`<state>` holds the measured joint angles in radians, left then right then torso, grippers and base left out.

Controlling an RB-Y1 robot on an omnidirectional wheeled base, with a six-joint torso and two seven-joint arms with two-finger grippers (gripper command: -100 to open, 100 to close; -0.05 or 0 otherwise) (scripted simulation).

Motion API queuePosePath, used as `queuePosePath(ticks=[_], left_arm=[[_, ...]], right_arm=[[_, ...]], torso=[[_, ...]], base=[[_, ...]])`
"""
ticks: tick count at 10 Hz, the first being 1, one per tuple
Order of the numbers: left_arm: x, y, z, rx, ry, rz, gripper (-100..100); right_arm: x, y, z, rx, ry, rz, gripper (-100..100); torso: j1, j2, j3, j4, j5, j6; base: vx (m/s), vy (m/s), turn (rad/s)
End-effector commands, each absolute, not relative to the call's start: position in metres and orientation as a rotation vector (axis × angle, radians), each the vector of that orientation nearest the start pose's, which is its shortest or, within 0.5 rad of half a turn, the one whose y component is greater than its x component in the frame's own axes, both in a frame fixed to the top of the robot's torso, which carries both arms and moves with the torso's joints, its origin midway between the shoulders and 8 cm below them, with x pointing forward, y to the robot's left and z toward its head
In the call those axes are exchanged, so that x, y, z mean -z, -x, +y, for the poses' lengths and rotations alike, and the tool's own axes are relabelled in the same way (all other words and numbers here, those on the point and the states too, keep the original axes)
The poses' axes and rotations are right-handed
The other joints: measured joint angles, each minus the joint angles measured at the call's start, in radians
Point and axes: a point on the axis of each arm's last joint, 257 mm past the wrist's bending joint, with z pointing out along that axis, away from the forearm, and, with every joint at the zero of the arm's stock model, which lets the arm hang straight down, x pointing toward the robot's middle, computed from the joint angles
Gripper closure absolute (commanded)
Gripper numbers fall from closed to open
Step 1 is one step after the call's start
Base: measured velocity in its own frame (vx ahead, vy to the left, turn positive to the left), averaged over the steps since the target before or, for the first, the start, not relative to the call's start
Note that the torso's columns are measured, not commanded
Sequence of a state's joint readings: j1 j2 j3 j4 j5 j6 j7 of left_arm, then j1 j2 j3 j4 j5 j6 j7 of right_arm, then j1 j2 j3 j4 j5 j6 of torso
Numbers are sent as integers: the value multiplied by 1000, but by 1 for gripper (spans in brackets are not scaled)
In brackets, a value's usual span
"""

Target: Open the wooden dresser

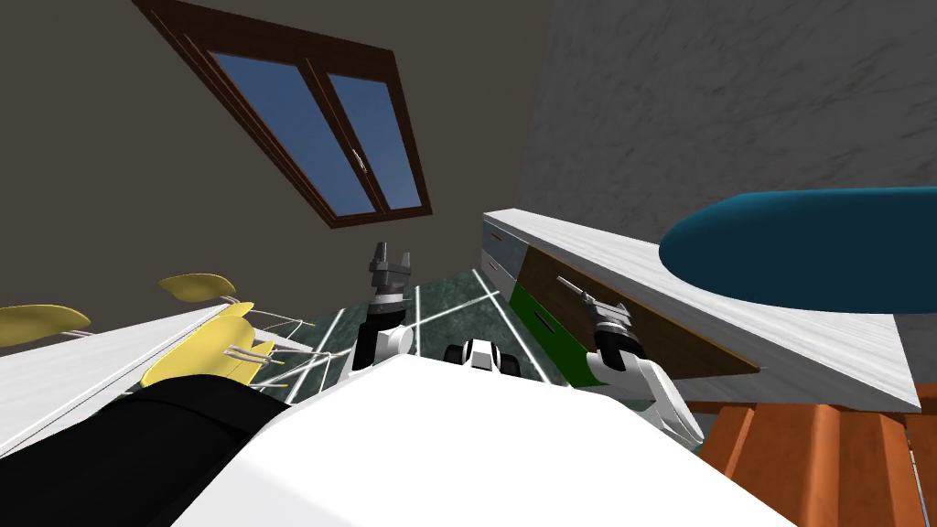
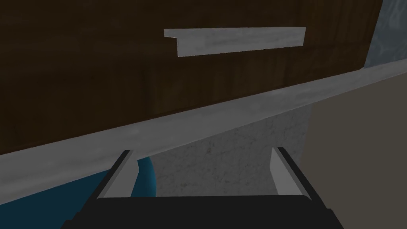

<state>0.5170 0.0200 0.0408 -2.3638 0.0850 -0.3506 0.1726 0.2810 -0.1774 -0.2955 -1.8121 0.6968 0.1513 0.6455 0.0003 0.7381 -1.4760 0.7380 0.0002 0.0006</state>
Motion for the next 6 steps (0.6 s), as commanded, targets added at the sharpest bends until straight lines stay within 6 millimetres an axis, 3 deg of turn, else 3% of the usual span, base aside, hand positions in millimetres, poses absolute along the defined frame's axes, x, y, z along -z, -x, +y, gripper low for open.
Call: queuePosePath(ticks=[1, 2, 3, 6], left_arm=[[-29, -347, 301, 1454, 822, 576, 0], [-29, -347, 301, 1454, 822, 576, 0], [-29, -347, 301, 1454, 822, 576, 0], [-29, -347, 301, 1454, 822, 576, 0]], right_arm=[[235, -416, -503, 494, -326, 1647, -100], [247, -409, -521, 578, -322, 1687, -100], [246, -409, -521, 592, -310, 1688, -100], [269, -391, -554, 768, -288, 1767, -100]], torso=[[0, -1, 0, 0, 0, -1], [0, 0, 0, 0, 0, 0], [0, 0, 0, 0, 0, -1], [0, 0, 0, 0, 0, 0]], base=[[47, 18, 100], [54, 27, 154], [44, 27, 100], [43, 38, 125]])
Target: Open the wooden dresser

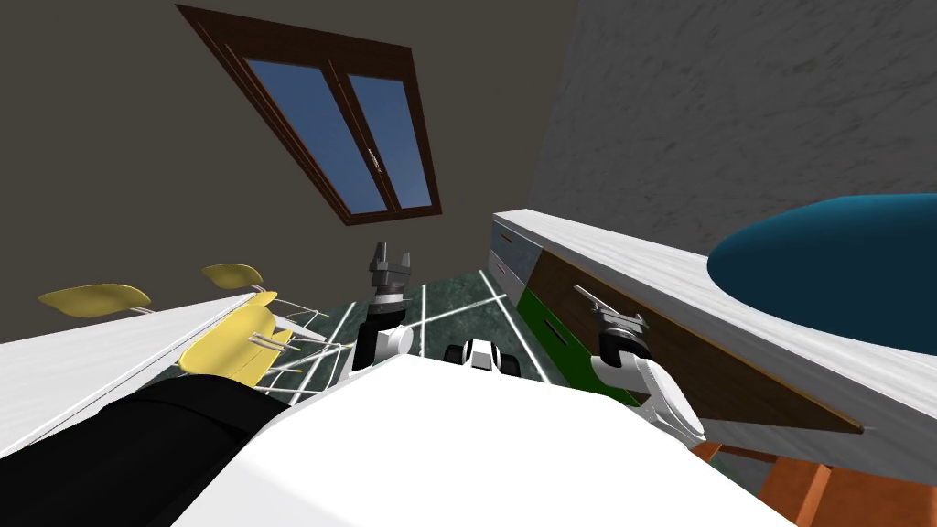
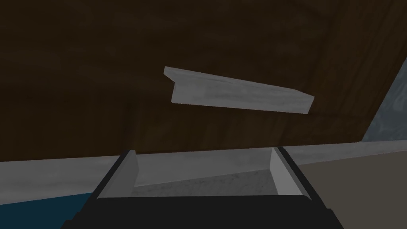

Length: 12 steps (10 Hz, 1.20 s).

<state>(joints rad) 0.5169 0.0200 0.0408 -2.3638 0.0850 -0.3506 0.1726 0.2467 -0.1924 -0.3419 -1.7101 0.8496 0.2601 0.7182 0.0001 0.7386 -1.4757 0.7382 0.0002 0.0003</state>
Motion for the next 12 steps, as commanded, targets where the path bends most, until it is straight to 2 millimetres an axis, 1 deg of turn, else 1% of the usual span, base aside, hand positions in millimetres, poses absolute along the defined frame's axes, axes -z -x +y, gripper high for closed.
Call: queuePosePath(ticks=[1, 2, 3, 4, 5, 6, 7, 8, 9, 11, 12], left_arm=[[-29, -347, 301, 1454, 822, 576, 0], [-29, -347, 301, 1454, 822, 576, 0], [-29, -347, 301, 1454, 822, 576, 0], [-29, -347, 301, 1454, 822, 576, 0], [-29, -347, 301, 1454, 822, 576, 0], [-29, -347, 301, 1454, 822, 576, 0], [-29, -347, 301, 1454, 822, 576, 0], [-29, -347, 301, 1454, 822, 576, 0], [-29, -347, 301, 1454, 822, 576, 0], [-29, -347, 301, 1454, 822, 576, 0], [-29, -347, 301, 1454, 822, 576, 0]], right_arm=[[267, -391, -555, 783, -275, 1766, -100], [278, -381, -570, 862, -267, 1805, -100], [277, -381, -570, 874, -256, 1804, -100], [287, -370, -585, 949, -248, 1841, -100], [286, -370, -585, 962, -236, 1840, -100], [295, -359, -599, 1036, -226, 1876, -100], [294, -359, -599, 1047, -216, 1875, -100], [302, -348, -612, 1120, -202, 1910, -100], [301, -348, -612, 1127, -195, 1909, -100], [314, -327, -633, 1260, -170, 1966, -100], [315, -326, -633, 1277, -152, 1970, -100]], torso=[[1, -1, 0, 0, 0, -1], [0, -1, 0, 0, 0, 0], [0, -1, -1, 0, 0, -1], [-1, 0, 0, 0, 0, 0], [0, -1, -1, 0, 0, -1], [0, 0, 0, 0, 0, 0], [1, 0, 0, 0, 0, -1], [0, 0, 0, 0, 0, 0], [0, -1, 0, 0, 0, -1], [0, -1, -1, 0, 0, -1], [1, -1, -1, 0, 0, 0]], base=[[48, 36, 74], [60, 37, 137], [51, 30, 66], [69, 46, 113], [52, 38, 57], [39, 53, 125], [41, 47, 64], [59, 51, 103], [54, 35, 49], [66, 59, 135], [65, 61, 36]])
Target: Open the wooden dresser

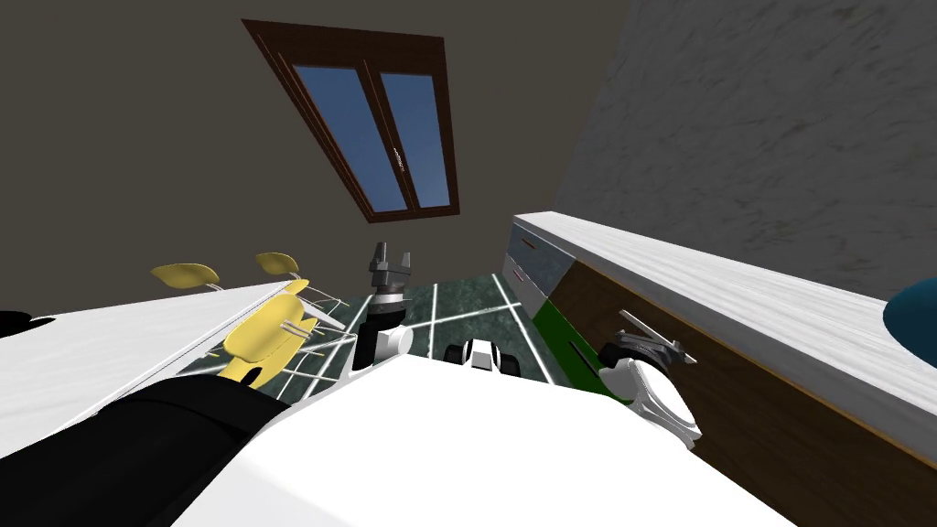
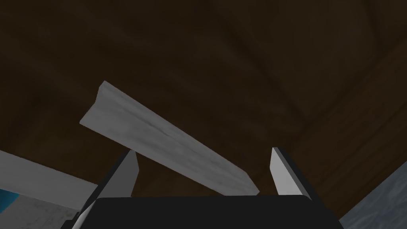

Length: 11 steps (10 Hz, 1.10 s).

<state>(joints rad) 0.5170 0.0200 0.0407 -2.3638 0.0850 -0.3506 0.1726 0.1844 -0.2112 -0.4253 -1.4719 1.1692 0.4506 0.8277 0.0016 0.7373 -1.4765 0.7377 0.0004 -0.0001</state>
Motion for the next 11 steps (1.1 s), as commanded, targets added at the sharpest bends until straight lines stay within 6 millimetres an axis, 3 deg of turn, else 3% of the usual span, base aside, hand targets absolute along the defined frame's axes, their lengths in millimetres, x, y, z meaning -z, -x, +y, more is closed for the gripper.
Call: queuePosePath(ticks=[1, 2, 7, 11], left_arm=[[-29, -347, 301, 1454, 822, 576, 0], [-29, -347, 301, 1454, 822, 576, 0], [-29, -347, 301, 1454, 822, 576, 0], [-29, -347, 301, 1454, 822, 576, 0]], right_arm=[[320, -315, -643, 1344, -133, 1999, -100], [320, -315, -643, 1346, -130, 1998, -100], [330, -269, -682, 1643, -14, 2092, -100], [320, -248, -706, 1817, 71, 2104, -100]], torso=[[-1, 1, 0, 0, 0, 1], [-2, 1, 0, 0, 0, 0], [-2, -3, -2, -1, -1, -1], [-3, 2, 1, 1, -1, 0]], base=[[76, 56, 48], [56, 42, 43], [83, 76, 106], [65, 61, 62]])
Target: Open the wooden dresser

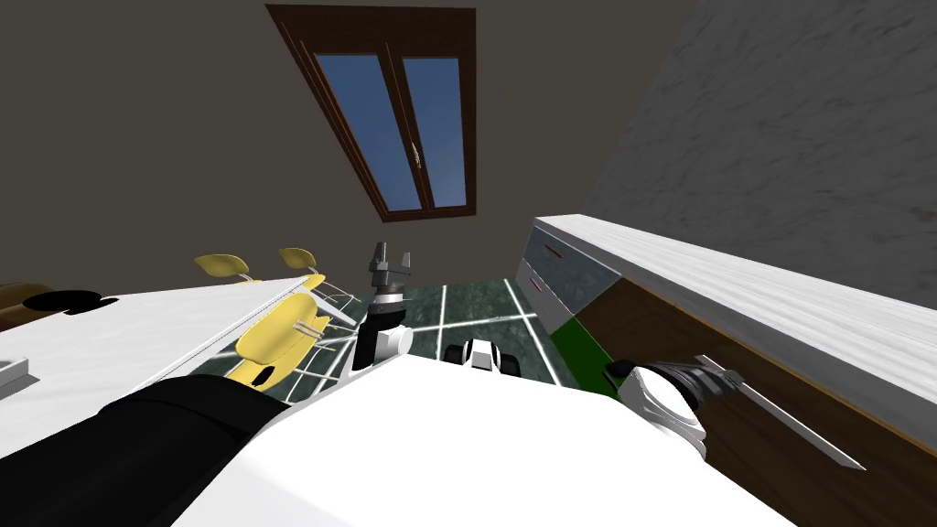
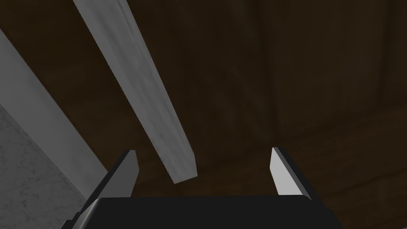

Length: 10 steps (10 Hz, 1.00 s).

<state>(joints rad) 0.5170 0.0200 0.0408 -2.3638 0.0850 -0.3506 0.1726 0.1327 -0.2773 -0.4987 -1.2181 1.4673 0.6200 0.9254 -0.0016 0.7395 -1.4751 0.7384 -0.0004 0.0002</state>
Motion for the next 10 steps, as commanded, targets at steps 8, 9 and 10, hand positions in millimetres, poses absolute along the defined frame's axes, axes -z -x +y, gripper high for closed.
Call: queuePosePath(ticks=[8, 9, 10], left_arm=[[-29, -347, 301, 1454, 822, 576, 0], [-29, -347, 301, 1454, 822, 576, 0], [-29, -347, 301, 1454, 822, 576, 0]], right_arm=[[318, -193, -750, 1847, 37, 2118, -100], [317, -185, -756, 1851, 31, 2120, -100], [316, -177, -762, 1855, 26, 2122, -100]], torso=[[1, -2, -1, 0, 0, 0], [1, -1, 0, 0, 0, 0], [2, -1, 0, 0, 1, 0]], base=[[44, 22, 51], [46, 21, 55], [51, 26, 45]])
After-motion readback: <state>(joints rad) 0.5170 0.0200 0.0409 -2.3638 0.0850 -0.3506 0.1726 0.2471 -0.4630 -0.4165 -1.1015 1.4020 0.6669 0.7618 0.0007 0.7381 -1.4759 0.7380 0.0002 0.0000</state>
